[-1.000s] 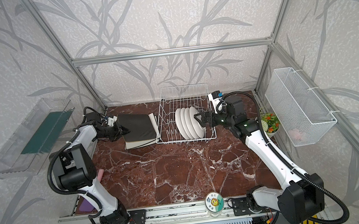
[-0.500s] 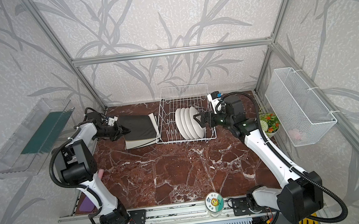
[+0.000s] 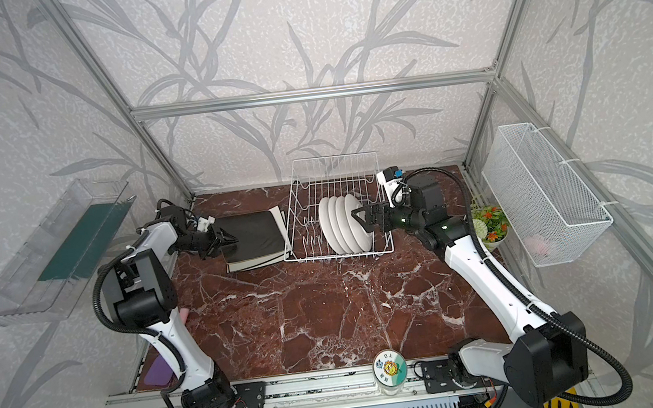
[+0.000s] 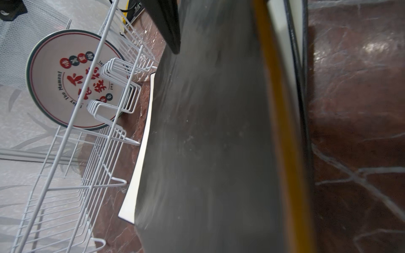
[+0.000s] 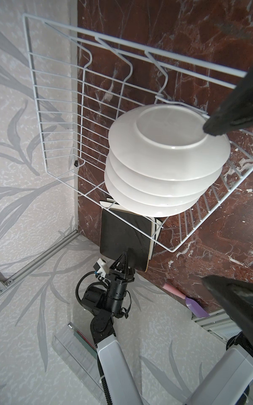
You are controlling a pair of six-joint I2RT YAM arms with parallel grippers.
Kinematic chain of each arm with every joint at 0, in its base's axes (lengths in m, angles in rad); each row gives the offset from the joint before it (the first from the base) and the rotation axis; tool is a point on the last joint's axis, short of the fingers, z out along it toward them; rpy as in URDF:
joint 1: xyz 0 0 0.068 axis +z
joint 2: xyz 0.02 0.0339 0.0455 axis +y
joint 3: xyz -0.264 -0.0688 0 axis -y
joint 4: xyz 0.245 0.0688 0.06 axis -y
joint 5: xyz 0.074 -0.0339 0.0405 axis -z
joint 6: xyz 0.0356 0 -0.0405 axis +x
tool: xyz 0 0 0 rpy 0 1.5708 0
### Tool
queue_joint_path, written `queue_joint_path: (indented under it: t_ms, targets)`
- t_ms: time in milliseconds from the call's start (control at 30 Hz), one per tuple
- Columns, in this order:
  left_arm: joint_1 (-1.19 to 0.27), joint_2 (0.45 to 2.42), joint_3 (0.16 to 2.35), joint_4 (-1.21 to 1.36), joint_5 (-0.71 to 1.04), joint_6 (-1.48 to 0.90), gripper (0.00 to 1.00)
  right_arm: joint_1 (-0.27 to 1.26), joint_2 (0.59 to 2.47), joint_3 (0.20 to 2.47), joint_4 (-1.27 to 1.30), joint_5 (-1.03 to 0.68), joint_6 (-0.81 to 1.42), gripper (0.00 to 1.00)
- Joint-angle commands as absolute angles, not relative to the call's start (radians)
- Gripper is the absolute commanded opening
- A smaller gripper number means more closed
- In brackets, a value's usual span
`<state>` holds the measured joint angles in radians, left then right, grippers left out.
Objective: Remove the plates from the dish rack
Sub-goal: 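Lower the dark square plate onto the stacked plates and open the left gripper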
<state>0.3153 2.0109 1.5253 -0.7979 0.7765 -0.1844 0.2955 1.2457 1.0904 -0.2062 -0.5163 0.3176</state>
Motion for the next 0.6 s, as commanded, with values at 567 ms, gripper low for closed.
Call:
queue_joint_path:
  t_ms: [567]
  targets:
    - [0.316, 2.005, 1.556, -0.793, 0.728, -0.193, 0.72, 0.302, 1.243, 1.068, -0.184, -0.515, 0.310, 0.99]
